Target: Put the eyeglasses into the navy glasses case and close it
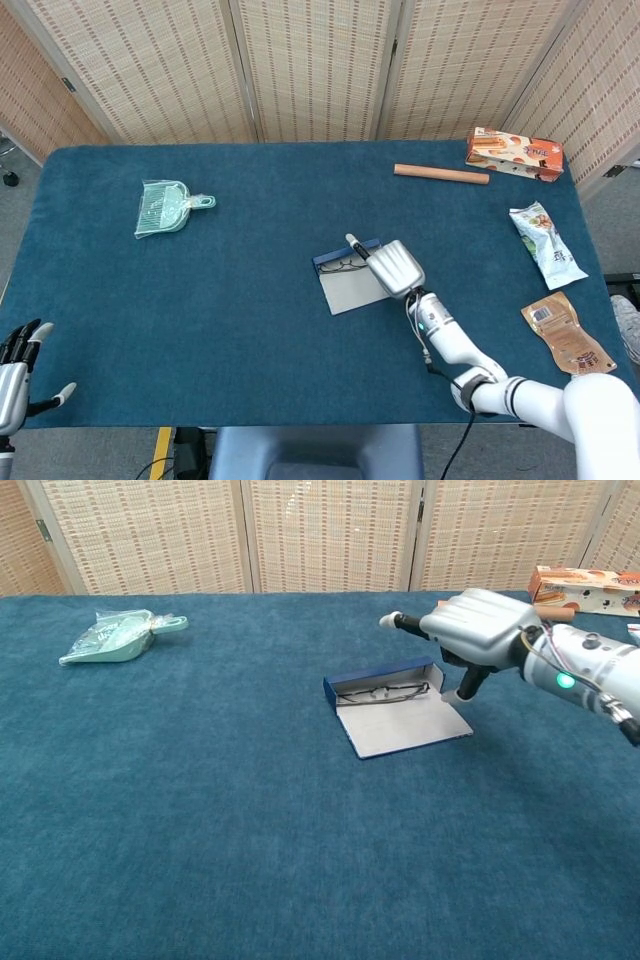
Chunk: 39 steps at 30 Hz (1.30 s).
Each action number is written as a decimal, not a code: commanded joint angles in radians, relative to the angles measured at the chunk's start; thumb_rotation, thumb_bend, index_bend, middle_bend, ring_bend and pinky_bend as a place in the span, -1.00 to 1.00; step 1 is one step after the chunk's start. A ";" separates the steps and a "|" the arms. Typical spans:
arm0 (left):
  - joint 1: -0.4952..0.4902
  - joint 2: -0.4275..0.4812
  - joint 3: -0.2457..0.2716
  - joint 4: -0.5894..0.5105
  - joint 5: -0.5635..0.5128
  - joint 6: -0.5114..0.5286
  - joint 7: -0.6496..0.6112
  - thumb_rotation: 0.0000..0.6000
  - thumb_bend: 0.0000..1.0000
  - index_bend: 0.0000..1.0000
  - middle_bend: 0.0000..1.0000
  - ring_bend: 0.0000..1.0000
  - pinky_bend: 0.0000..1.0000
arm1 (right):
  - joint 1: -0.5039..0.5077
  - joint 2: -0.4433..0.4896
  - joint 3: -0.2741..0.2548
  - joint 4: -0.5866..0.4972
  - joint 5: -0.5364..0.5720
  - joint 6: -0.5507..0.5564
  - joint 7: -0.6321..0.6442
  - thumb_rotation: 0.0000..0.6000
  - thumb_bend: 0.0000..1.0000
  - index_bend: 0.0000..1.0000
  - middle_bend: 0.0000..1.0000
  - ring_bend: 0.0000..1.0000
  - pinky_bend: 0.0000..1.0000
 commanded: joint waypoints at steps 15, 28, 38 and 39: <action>-0.001 0.007 0.006 -0.015 0.007 -0.003 -0.003 1.00 -0.62 -0.69 -0.81 -0.81 -0.60 | -0.106 -0.090 -0.068 0.164 -0.119 0.093 0.183 1.00 -0.60 -0.90 1.00 1.00 0.93; -0.002 0.009 0.004 -0.017 0.004 -0.005 0.000 1.00 -0.62 -0.69 -0.81 -0.81 -0.60 | -0.105 -0.132 -0.057 0.232 -0.135 0.064 0.204 1.00 -0.62 -0.90 1.00 1.00 0.93; 0.000 0.009 0.004 -0.014 0.002 -0.004 -0.003 1.00 -0.62 -0.69 -0.81 -0.81 -0.60 | -0.102 -0.147 -0.049 0.253 -0.146 0.055 0.200 1.00 -0.62 -0.90 1.00 1.00 0.93; 0.000 0.009 0.004 -0.014 0.002 -0.003 -0.003 1.00 -0.62 -0.69 -0.81 -0.81 -0.60 | -0.102 -0.149 -0.049 0.256 -0.148 0.056 0.199 1.00 -0.62 -0.90 1.00 1.00 0.93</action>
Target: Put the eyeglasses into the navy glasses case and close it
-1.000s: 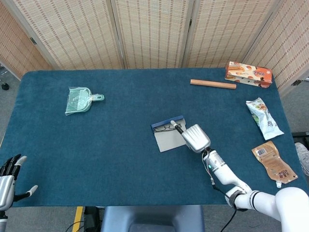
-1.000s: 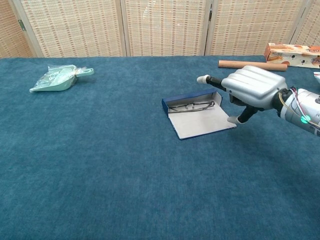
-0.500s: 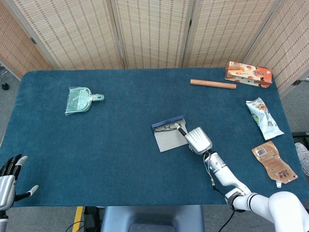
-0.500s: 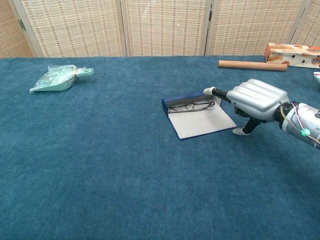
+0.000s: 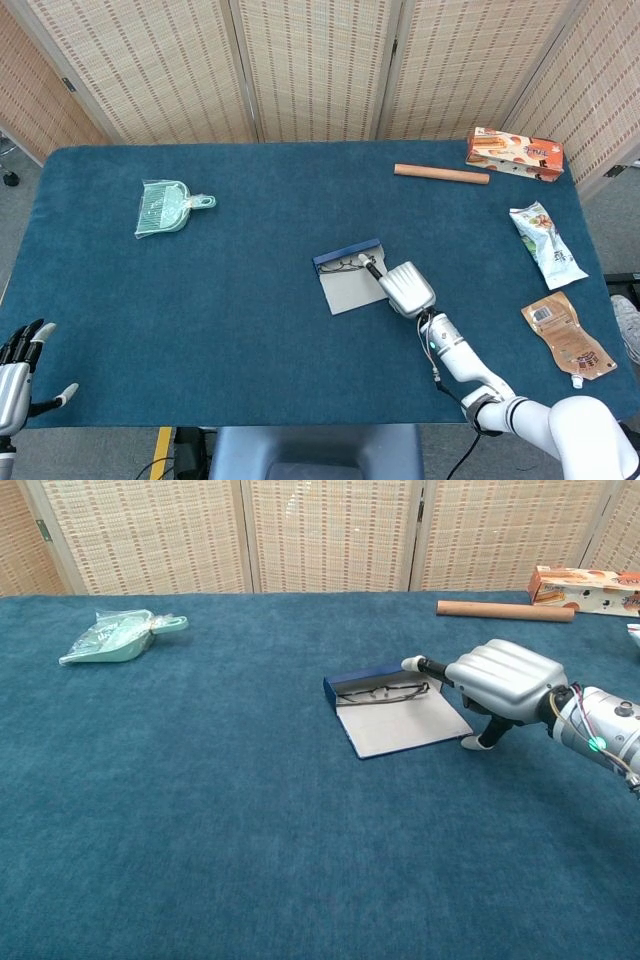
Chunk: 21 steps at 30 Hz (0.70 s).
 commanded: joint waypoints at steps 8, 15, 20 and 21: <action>0.001 0.002 0.000 0.000 -0.001 0.000 0.001 1.00 -0.62 -0.69 -0.81 -0.81 -0.60 | 0.008 -0.009 0.016 0.017 -0.015 0.012 0.026 1.00 -0.51 -0.84 1.00 1.00 0.93; 0.003 0.002 0.000 0.004 -0.004 0.000 -0.003 1.00 -0.62 -0.69 -0.81 -0.81 -0.60 | 0.022 -0.003 0.025 0.011 -0.023 0.006 0.018 1.00 -0.48 -0.81 1.00 1.00 0.93; 0.003 0.001 0.000 0.008 -0.005 0.000 -0.005 1.00 -0.62 -0.69 -0.81 -0.81 -0.60 | 0.035 -0.002 0.042 0.000 -0.023 0.009 0.022 1.00 -0.45 -0.75 1.00 1.00 0.93; 0.003 0.001 0.000 0.009 -0.005 -0.001 -0.005 1.00 -0.62 -0.69 -0.81 -0.81 -0.60 | 0.038 -0.003 0.045 -0.001 -0.024 0.009 0.022 1.00 -0.44 -0.73 1.00 1.00 0.93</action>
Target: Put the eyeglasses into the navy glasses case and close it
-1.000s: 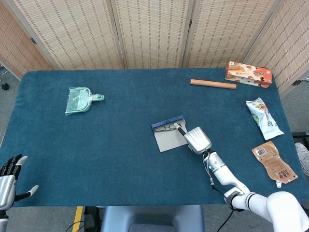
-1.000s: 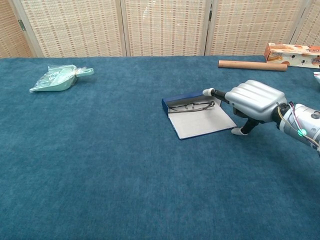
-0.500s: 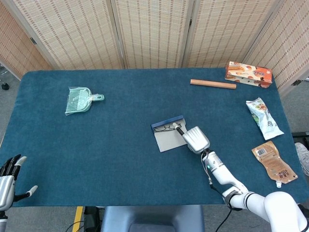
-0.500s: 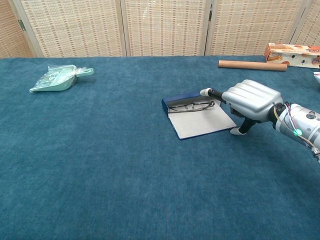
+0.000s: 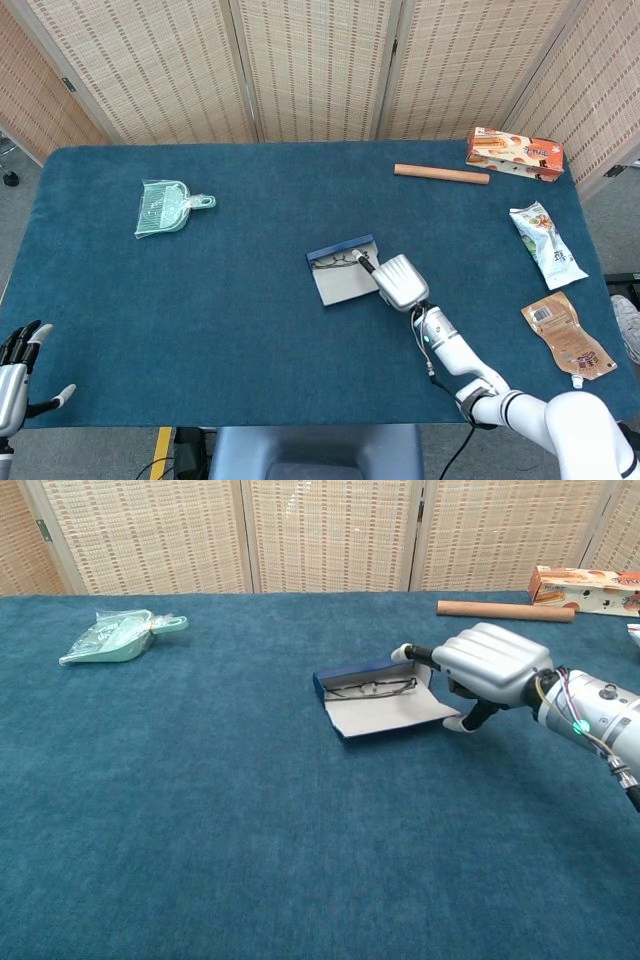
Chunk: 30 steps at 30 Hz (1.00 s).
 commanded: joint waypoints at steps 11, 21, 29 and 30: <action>-0.001 -0.001 -0.001 0.001 -0.002 -0.003 0.002 1.00 -0.62 -0.69 -0.81 -0.81 -0.60 | 0.042 -0.035 0.017 -0.008 -0.015 -0.009 -0.002 1.00 -0.29 -0.31 1.00 1.00 0.93; 0.000 -0.004 0.001 0.005 -0.003 -0.006 -0.004 1.00 -0.62 -0.69 -0.81 -0.81 -0.60 | 0.048 -0.049 0.024 0.011 -0.013 -0.002 0.001 1.00 -0.21 0.01 1.00 1.00 0.93; -0.004 -0.006 0.000 0.007 0.002 -0.009 -0.010 1.00 -0.62 -0.69 -0.81 -0.81 -0.60 | 0.049 -0.051 0.026 0.016 -0.007 -0.004 -0.003 1.00 -0.18 0.25 1.00 1.00 0.93; -0.004 -0.007 0.000 0.007 0.003 -0.008 -0.011 1.00 -0.62 -0.69 -0.81 -0.81 -0.60 | 0.048 -0.050 0.025 0.015 -0.008 -0.003 -0.002 1.00 -0.15 0.28 1.00 1.00 0.93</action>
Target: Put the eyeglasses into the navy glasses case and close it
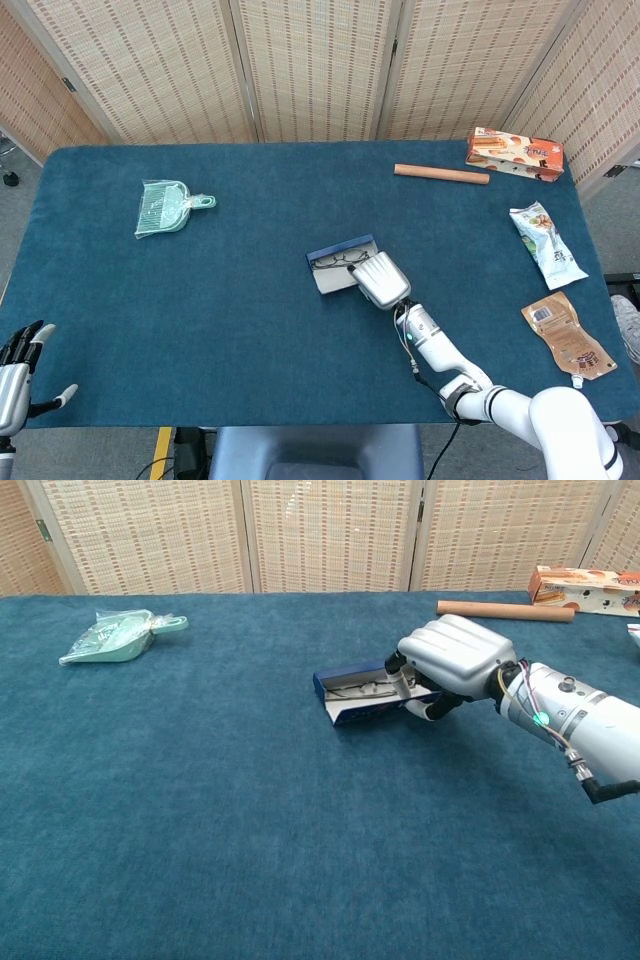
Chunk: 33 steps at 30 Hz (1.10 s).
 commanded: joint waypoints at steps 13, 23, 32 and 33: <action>-0.012 0.002 0.005 -0.012 0.029 -0.001 0.005 1.00 -0.62 -0.69 -0.81 -0.81 -0.60 | -0.088 0.160 -0.074 -0.229 -0.035 0.062 -0.029 1.00 -0.09 0.41 1.00 1.00 0.93; -0.018 0.012 0.006 -0.029 0.030 -0.009 0.024 1.00 -0.62 -0.69 -0.81 -0.81 -0.60 | -0.162 0.328 -0.129 -0.481 -0.069 0.118 -0.174 1.00 -0.09 0.42 1.00 1.00 0.93; -0.026 0.014 0.004 -0.042 0.033 -0.012 0.031 1.00 -0.62 -0.70 -0.81 -0.81 -0.60 | -0.112 0.297 -0.071 -0.483 -0.036 0.042 -0.235 1.00 -0.10 0.42 1.00 1.00 0.93; -0.025 0.014 0.004 -0.042 0.033 -0.010 0.029 1.00 -0.62 -0.70 -0.81 -0.81 -0.60 | -0.105 0.289 -0.065 -0.477 -0.032 0.033 -0.238 1.00 -0.10 0.42 1.00 1.00 0.93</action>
